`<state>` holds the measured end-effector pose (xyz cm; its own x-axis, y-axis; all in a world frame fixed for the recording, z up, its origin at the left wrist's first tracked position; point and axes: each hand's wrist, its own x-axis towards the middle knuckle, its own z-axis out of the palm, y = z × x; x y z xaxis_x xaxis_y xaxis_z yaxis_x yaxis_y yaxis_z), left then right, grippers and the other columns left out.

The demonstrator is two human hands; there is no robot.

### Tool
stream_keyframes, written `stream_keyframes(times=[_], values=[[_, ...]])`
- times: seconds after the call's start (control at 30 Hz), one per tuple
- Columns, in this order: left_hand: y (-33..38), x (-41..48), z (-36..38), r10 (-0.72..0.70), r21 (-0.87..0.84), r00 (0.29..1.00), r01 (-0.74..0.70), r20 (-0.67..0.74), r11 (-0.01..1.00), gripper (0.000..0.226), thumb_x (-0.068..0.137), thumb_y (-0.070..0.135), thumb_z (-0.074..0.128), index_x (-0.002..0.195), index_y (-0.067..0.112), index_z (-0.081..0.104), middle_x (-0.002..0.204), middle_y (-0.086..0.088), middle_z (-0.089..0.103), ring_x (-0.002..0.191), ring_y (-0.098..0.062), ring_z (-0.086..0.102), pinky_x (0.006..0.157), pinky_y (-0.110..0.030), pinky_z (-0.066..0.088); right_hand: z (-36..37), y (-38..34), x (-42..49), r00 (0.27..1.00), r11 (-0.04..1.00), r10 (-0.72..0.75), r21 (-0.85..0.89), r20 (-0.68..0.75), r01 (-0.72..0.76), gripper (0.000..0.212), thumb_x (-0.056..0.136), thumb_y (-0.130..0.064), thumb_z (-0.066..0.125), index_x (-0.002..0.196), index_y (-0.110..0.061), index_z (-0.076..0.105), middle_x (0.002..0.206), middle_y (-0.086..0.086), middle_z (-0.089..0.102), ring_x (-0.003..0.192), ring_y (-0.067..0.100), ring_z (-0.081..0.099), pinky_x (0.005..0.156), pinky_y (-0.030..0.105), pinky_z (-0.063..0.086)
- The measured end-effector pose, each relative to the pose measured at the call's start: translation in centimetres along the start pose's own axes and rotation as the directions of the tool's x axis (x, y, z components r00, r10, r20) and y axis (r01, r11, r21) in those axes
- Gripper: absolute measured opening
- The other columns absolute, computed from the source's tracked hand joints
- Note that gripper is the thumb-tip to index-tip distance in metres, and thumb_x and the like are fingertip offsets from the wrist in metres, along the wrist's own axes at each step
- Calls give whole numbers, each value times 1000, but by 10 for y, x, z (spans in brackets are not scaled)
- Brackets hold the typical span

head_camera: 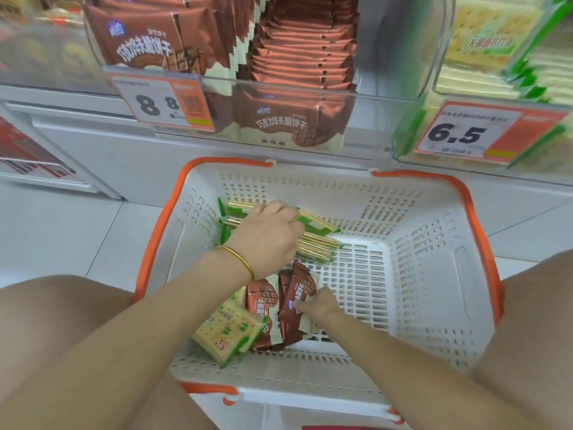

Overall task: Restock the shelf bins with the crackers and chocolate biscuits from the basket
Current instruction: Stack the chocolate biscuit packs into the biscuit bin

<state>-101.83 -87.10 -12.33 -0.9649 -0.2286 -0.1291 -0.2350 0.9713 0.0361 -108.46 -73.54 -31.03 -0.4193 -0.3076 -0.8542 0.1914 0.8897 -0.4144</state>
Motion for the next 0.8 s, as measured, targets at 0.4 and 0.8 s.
stream_keyframes(times=[0.4,0.8], values=[[0,0,-1,-182,-133,867,271,463,953,40,99,39,38,129,13,47,122,-8,59,108,-24,57,87,-34,47,-53,-34,-90,922,740,75,598,380,-307,14,84,-10,71,90,-9,59,81,5,66,68,16,60,50,24,46],[-15,-13,-88,-19,-807,944,291,328,514,19,86,17,67,103,24,64,100,-3,71,89,-20,69,81,-35,57,-116,-96,-199,793,715,-593,359,-143,600,60,72,-22,76,126,-21,49,109,-2,66,92,15,68,72,31,56]])
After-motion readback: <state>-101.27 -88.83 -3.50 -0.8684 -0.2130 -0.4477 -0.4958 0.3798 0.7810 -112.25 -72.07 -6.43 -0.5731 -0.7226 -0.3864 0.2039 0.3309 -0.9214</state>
